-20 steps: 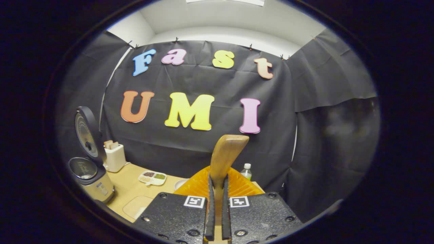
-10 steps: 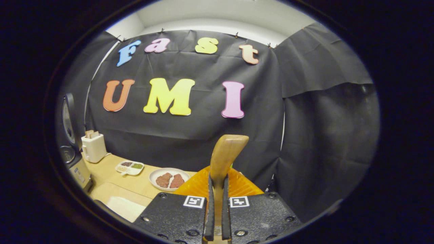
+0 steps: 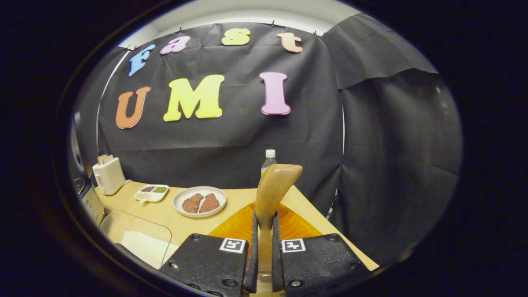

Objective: Close the left gripper, press the button to open the rice cooker; take a wooden spoon from the chopstick holder with the right hand, scoop a spoonful of rice and pour it into the rice cooker, then put the wooden spoon back into the chopstick holder.

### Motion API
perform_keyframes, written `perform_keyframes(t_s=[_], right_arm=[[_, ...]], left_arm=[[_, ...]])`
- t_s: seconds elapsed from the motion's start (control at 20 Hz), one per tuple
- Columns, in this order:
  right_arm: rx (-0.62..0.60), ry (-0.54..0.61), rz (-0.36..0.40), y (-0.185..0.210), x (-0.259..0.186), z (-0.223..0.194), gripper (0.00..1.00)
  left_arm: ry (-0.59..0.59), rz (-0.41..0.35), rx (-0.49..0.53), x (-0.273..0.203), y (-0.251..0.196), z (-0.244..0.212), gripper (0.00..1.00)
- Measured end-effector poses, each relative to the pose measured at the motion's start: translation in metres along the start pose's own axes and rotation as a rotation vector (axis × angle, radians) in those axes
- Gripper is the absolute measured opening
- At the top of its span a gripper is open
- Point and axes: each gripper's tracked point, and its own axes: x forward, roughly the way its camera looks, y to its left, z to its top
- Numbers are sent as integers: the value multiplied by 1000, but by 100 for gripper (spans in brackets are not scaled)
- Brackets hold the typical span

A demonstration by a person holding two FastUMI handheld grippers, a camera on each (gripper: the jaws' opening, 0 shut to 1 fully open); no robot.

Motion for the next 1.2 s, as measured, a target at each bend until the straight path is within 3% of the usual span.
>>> perform_keyframes(t_s=[0.1, 0.45, 0.65, 0.8, 1.2], right_arm=[[11, 44, 1, -4, 4, -15, 21], [1, 23, 3, -2, -1, 7, 29], [-16, -7, -5, -2, -14, 27, 77], [-14, -51, -25, -4, -33, 51, 100], [-17, -148, -3, 13, -101, 117, 100]], left_arm=[[6, -3, -1, 0, -1, -2, 96], [10, -12, -3, 1, -6, -1, 96], [10, -15, 7, 0, -9, 1, 96], [2, -27, 10, 2, -11, 5, 96], [-8, -33, -2, 27, -15, 31, 96]])
